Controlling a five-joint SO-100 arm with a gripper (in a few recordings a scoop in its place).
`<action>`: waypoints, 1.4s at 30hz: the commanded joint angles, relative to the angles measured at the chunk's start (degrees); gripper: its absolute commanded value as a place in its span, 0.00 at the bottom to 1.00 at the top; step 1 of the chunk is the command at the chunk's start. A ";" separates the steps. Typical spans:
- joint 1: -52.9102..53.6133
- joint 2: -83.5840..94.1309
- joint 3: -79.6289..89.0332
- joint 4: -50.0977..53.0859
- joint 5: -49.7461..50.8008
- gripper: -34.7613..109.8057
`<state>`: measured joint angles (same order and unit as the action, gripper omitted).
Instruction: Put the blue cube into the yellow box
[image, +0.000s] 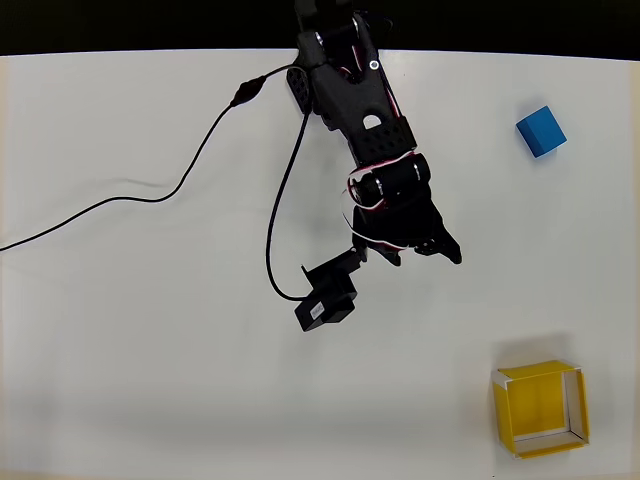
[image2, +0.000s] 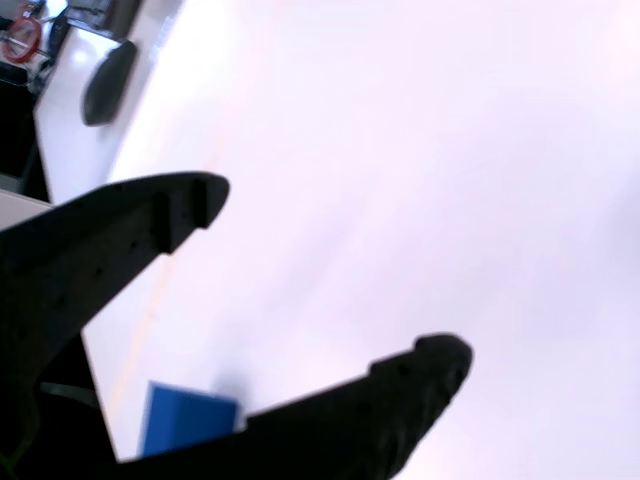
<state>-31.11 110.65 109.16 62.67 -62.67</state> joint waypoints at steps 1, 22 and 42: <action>-6.68 -3.52 -13.18 1.76 3.69 0.53; -36.30 -33.75 -32.70 6.42 15.38 0.53; -47.81 -45.00 -43.77 7.38 18.90 0.53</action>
<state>-76.99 62.84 71.02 69.52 -43.68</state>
